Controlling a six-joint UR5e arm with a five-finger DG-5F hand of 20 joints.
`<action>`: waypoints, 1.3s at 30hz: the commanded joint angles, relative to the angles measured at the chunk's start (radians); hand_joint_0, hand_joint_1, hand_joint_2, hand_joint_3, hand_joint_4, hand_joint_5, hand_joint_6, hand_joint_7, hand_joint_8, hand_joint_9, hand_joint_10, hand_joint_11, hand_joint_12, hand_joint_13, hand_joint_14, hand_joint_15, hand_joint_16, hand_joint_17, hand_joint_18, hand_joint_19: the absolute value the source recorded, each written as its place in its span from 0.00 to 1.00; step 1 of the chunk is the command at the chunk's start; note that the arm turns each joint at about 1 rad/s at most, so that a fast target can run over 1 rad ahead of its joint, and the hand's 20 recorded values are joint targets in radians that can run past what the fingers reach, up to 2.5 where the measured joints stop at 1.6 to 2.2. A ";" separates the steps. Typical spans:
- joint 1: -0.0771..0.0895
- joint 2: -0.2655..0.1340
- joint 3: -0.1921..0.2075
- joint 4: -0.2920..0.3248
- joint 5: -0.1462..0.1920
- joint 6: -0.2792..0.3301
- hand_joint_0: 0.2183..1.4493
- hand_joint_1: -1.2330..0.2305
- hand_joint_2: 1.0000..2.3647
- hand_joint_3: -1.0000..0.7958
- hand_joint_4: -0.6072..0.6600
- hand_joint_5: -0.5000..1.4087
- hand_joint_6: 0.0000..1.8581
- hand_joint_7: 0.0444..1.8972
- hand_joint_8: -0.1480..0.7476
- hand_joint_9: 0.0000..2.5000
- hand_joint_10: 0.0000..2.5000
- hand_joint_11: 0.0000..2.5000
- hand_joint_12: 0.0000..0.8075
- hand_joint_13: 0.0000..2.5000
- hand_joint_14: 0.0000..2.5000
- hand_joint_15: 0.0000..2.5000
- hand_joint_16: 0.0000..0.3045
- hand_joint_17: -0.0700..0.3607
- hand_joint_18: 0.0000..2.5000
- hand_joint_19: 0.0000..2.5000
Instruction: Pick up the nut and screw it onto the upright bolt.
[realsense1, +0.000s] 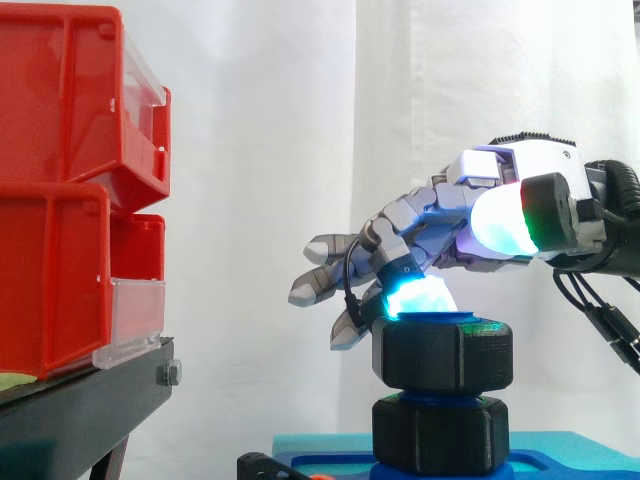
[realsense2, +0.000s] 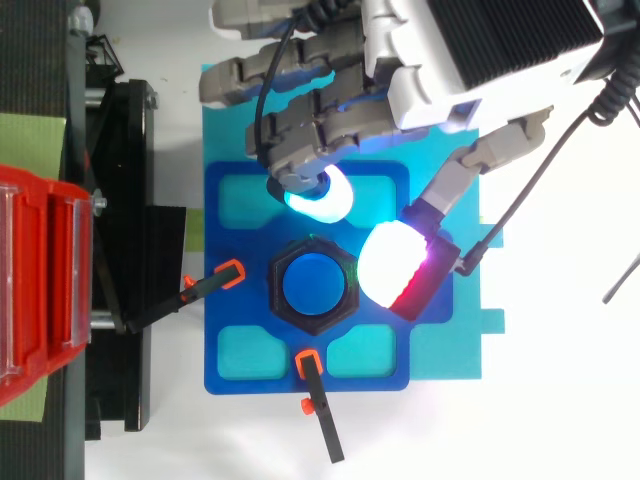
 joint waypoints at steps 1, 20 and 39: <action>-0.007 0.000 0.004 0.008 -0.009 0.000 0.23 0.70 0.00 0.28 0.66 0.24 0.27 0.69 0.46 0.31 0.00 0.00 0.32 0.13 0.00 0.00 0.09 0.30 0.00 0.00; 0.006 0.000 0.047 0.005 -0.002 -0.015 0.21 0.75 0.00 0.28 0.64 0.17 0.27 0.32 0.42 0.19 0.00 0.00 0.39 0.03 0.00 0.00 0.13 0.37 0.00 0.00; 0.081 -0.001 0.004 0.022 0.089 0.023 0.21 0.78 0.00 0.28 0.66 0.17 0.27 0.35 0.41 0.15 0.00 0.00 0.39 0.00 0.00 0.00 0.14 0.38 0.00 0.00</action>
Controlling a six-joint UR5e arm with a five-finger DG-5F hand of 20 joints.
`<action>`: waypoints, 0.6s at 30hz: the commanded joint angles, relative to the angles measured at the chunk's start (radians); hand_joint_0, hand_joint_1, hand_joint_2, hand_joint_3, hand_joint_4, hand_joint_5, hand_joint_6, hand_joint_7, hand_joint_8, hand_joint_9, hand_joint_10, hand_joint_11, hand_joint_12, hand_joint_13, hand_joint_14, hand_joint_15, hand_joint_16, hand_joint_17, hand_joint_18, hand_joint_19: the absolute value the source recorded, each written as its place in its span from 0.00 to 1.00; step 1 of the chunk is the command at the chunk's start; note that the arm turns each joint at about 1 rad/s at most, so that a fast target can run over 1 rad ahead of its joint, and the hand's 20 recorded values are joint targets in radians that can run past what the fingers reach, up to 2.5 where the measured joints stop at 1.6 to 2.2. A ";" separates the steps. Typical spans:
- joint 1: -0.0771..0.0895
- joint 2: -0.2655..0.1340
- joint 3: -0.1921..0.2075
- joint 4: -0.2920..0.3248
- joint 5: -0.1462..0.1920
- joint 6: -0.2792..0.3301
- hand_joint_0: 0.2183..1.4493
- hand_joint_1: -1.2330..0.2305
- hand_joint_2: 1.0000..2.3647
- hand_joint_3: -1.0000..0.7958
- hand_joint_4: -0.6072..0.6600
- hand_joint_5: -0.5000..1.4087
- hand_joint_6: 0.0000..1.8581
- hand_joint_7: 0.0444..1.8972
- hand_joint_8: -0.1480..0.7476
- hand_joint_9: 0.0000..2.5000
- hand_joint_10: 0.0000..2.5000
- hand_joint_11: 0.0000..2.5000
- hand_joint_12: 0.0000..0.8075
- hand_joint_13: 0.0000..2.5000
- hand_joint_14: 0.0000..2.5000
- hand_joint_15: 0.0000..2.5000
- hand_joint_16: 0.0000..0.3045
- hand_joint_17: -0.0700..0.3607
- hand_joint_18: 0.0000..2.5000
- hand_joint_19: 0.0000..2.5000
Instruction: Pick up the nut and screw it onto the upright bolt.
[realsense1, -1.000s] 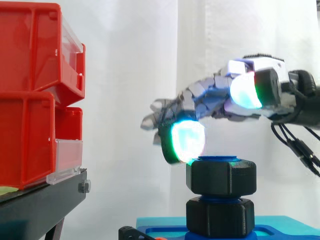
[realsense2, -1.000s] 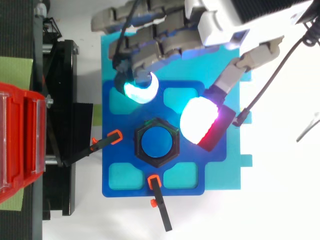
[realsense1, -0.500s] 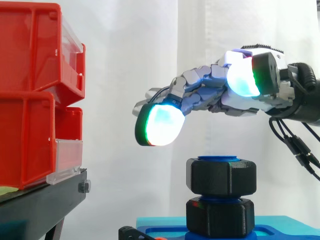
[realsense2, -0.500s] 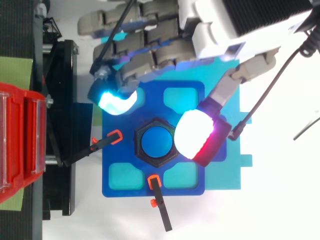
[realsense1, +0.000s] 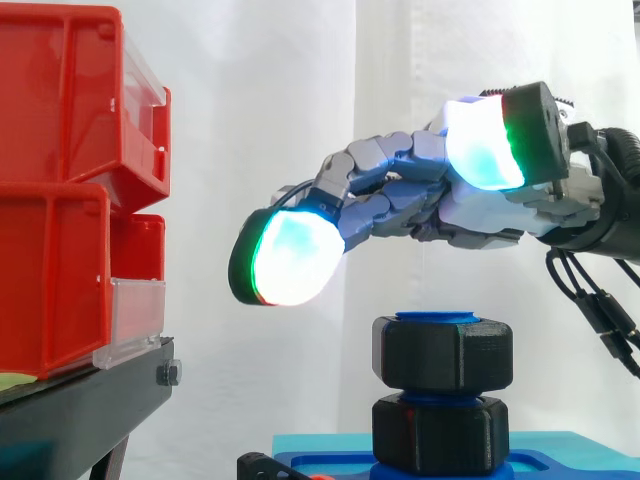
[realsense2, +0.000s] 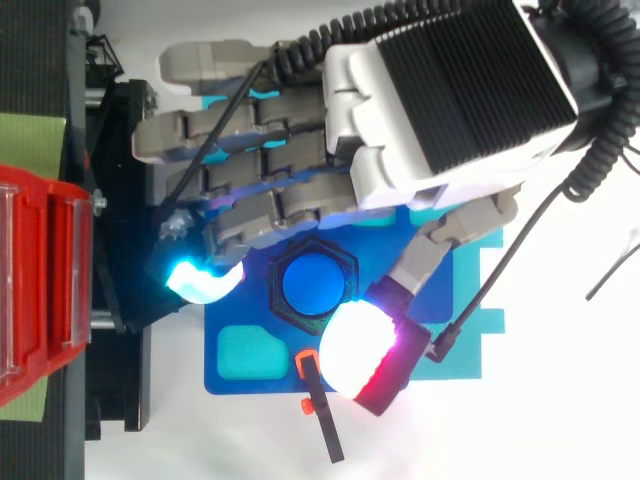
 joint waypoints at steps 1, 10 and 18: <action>0.009 0.000 -0.009 -0.015 0.014 0.000 0.21 0.76 0.00 0.28 0.66 0.17 0.27 0.36 0.42 0.15 0.00 0.00 0.39 0.01 0.00 0.00 0.14 0.38 0.00 0.00; 0.014 0.000 -0.012 -0.037 0.011 0.003 0.21 0.73 0.00 0.28 0.68 0.19 0.27 0.39 0.44 0.17 0.00 0.00 0.39 0.03 0.00 0.00 0.13 0.37 0.00 0.00; 0.009 0.000 -0.012 -0.051 0.003 0.005 0.22 0.72 0.00 0.28 0.70 0.19 0.27 0.45 0.45 0.19 0.00 0.00 0.38 0.04 0.00 0.00 0.12 0.36 0.00 0.00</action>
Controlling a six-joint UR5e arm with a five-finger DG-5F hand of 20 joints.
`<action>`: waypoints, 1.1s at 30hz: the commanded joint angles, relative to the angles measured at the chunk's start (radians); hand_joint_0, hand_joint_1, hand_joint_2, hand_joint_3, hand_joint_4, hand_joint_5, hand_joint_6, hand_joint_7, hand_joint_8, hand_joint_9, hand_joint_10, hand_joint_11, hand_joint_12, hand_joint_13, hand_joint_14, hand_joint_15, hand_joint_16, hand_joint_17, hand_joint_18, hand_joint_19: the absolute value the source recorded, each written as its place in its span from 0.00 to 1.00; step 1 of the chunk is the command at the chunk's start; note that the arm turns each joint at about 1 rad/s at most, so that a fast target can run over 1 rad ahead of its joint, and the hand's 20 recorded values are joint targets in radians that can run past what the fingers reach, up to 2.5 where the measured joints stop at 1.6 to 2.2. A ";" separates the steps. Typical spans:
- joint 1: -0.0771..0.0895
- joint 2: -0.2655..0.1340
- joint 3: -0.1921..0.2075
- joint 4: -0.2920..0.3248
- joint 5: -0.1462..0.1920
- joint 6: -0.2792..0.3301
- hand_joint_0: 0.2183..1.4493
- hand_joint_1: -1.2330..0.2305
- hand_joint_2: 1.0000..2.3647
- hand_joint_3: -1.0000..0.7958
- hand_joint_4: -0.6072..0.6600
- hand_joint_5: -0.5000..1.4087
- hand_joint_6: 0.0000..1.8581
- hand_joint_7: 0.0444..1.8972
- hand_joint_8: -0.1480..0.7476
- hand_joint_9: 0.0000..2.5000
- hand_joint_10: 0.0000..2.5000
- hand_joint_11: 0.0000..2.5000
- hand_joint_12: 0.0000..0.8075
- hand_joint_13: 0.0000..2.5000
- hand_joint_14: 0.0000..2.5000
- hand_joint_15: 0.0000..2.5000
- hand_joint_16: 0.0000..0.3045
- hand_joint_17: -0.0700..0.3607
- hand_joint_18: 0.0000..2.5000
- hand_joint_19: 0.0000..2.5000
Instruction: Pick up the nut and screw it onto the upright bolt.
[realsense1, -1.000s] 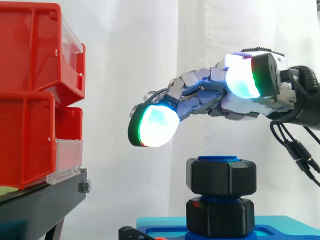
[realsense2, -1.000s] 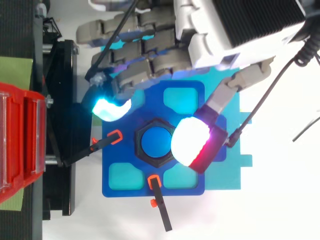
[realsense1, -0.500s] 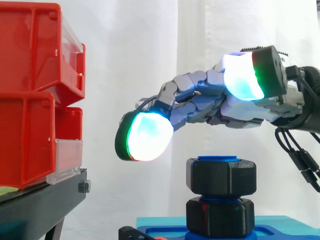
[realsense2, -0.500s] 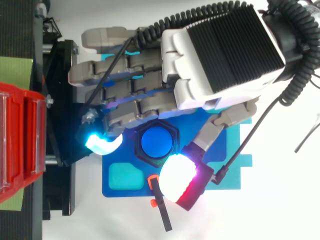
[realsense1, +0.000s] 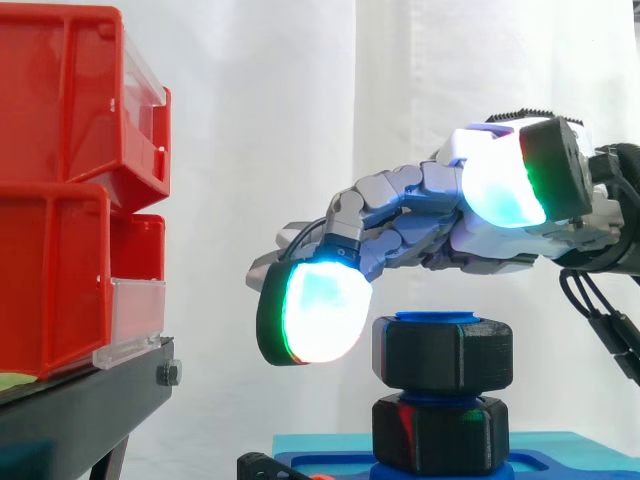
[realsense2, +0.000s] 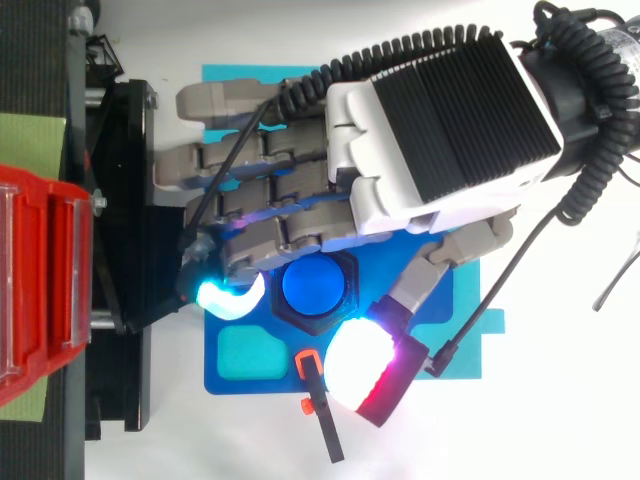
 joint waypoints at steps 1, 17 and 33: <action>-0.002 0.000 0.001 -0.006 -0.003 0.000 0.22 0.72 0.00 0.28 0.70 0.20 0.27 0.45 0.45 0.19 0.00 0.00 0.38 0.05 0.00 0.00 0.12 0.36 0.00 0.00; -0.028 0.000 -0.001 0.013 -0.040 -0.006 0.23 0.69 0.00 0.28 0.69 0.23 0.27 0.64 0.47 0.25 0.00 0.00 0.35 0.09 0.00 0.00 0.10 0.32 0.00 0.00; -0.080 0.001 0.005 0.034 -0.104 -0.027 0.24 0.65 0.00 0.28 0.62 0.27 0.30 0.70 0.47 0.36 0.00 0.00 0.30 0.15 0.00 0.00 0.07 0.28 0.00 0.00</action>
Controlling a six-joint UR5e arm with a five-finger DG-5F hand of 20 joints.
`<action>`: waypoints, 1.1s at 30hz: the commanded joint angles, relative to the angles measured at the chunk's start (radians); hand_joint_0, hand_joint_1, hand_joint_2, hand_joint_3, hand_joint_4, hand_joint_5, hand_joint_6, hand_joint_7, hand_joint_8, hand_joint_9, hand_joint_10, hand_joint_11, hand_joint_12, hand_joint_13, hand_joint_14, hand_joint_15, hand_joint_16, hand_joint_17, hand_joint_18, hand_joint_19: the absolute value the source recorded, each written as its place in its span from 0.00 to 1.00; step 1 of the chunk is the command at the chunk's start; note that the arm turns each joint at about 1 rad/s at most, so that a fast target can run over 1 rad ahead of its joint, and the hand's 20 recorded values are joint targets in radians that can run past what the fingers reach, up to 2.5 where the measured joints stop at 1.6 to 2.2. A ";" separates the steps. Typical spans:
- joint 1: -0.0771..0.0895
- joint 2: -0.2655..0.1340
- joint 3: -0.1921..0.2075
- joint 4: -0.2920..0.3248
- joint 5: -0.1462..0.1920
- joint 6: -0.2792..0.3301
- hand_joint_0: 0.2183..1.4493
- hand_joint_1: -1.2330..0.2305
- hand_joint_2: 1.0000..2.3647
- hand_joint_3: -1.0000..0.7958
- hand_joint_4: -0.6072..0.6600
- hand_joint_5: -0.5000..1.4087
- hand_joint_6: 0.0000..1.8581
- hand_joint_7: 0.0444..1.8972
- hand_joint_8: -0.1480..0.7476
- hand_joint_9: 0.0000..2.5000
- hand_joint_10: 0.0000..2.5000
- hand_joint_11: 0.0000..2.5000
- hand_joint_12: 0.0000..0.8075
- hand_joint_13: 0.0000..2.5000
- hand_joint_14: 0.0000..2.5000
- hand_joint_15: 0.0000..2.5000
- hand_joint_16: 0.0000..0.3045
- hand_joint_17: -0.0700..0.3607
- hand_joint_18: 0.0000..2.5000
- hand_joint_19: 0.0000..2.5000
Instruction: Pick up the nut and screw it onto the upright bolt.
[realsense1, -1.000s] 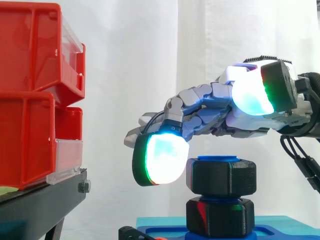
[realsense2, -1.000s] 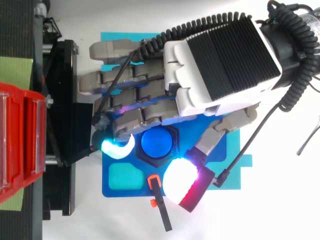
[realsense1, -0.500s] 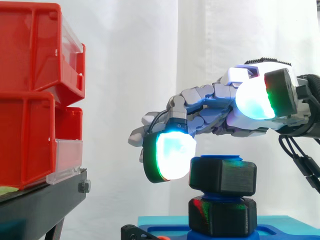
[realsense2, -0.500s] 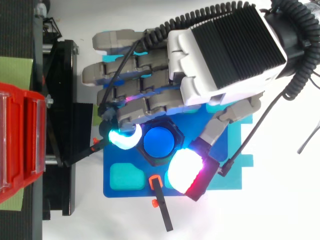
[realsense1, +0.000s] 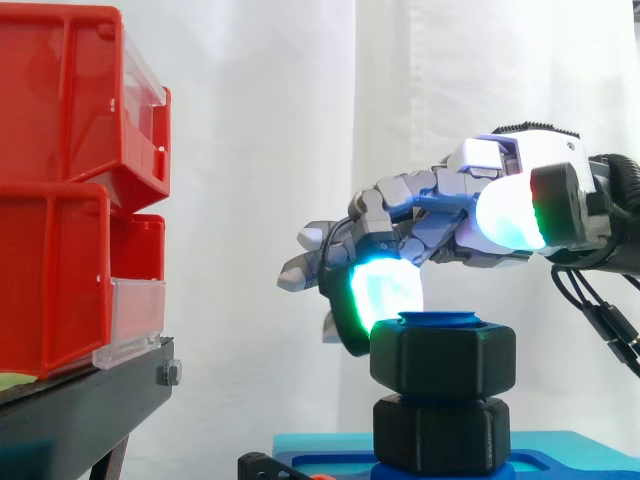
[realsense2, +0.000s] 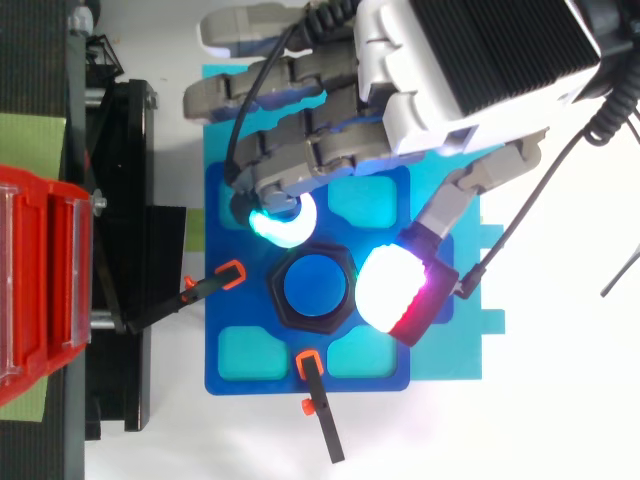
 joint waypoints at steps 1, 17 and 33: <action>-0.011 0.001 0.005 0.003 -0.013 -0.002 0.24 0.65 0.00 0.28 0.61 0.27 0.30 0.69 0.47 0.36 0.00 0.00 0.29 0.16 0.00 0.00 0.07 0.27 0.01 0.00; -0.022 -0.001 0.045 0.017 -0.029 -0.003 0.23 0.66 0.00 0.28 0.67 0.22 0.27 0.59 0.47 0.35 0.00 0.00 0.31 0.15 0.00 0.00 0.07 0.28 0.00 0.00; 0.018 -0.001 0.030 0.003 0.048 0.006 0.21 0.76 0.00 0.28 0.59 0.15 0.27 0.30 0.39 0.11 0.00 0.00 0.40 0.00 0.00 0.00 0.14 0.38 0.00 0.00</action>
